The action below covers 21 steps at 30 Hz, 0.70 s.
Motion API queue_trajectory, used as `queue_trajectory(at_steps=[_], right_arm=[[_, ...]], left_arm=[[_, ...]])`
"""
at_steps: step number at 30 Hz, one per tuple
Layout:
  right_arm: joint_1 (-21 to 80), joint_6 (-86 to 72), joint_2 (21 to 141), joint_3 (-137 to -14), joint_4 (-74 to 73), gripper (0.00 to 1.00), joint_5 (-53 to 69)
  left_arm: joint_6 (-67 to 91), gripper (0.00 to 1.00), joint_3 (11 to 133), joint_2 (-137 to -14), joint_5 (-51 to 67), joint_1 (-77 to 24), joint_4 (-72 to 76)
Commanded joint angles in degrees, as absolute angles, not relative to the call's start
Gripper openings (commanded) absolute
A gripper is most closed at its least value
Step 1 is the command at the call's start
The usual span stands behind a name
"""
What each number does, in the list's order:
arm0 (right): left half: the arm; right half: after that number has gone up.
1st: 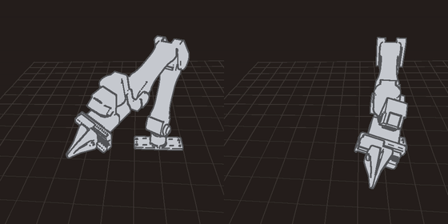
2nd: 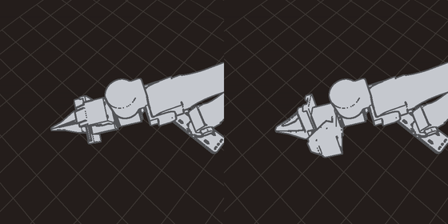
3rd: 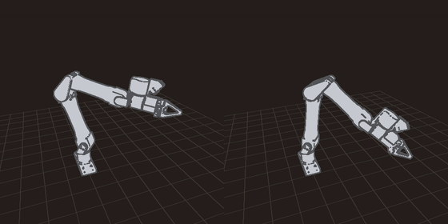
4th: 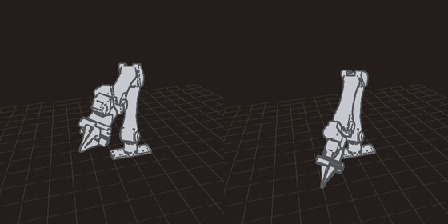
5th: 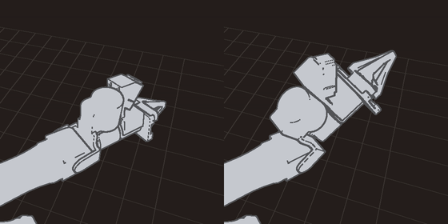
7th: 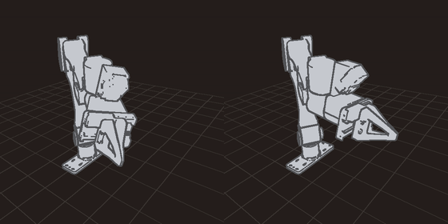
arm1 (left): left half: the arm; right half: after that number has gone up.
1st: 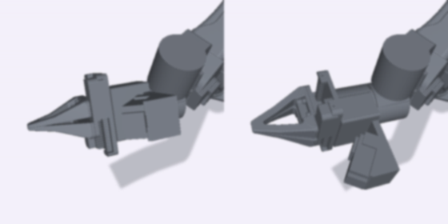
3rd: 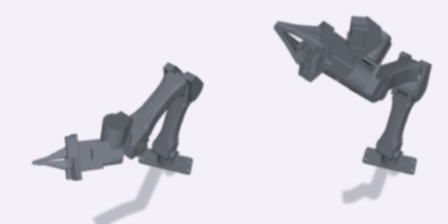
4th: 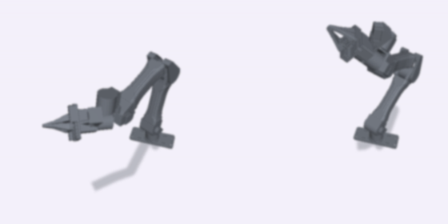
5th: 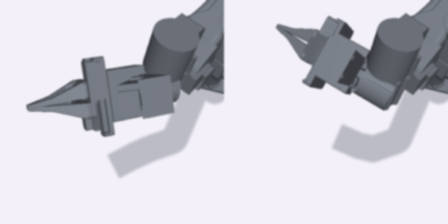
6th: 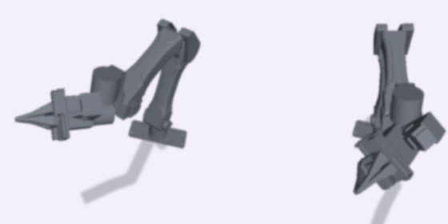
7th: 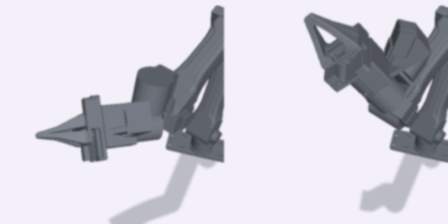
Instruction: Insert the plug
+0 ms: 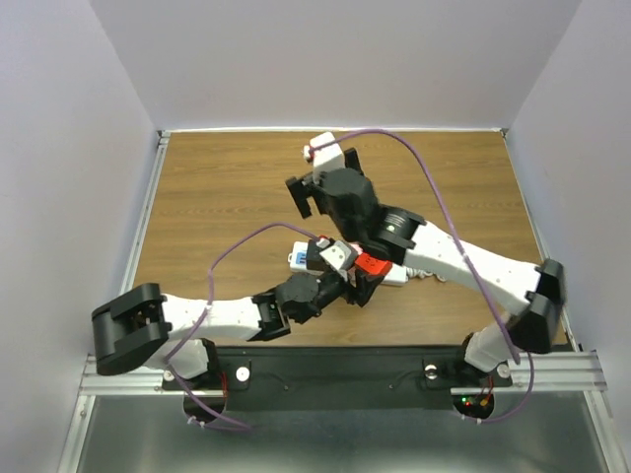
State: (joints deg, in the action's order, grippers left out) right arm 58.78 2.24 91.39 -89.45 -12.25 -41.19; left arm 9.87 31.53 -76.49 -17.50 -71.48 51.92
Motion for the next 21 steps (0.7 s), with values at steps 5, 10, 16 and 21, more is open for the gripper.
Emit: queue_trajectory(at_steps=[5,10,16,21], right_arm=[[57.3,21.9,58.0,-56.4,13.3,1.00,-2.7],[57.3,22.3,49.6,-41.2,21.9,1.00,-2.6],[57.2,22.8,47.4,-37.0,24.4,1.00,-2.9],[57.3,24.0,38.3,-29.5,27.8,1.00,1.7]], left_arm=[[11.6,0.00,28.0,-61.5,5.0,-68.4,51.1],[15.9,0.00,25.2,-55.4,17.5,-65.7,50.6],[19.2,0.00,23.8,-53.1,23.3,-59.4,50.2],[23.1,0.00,23.2,-53.9,33.7,-52.2,53.4]])
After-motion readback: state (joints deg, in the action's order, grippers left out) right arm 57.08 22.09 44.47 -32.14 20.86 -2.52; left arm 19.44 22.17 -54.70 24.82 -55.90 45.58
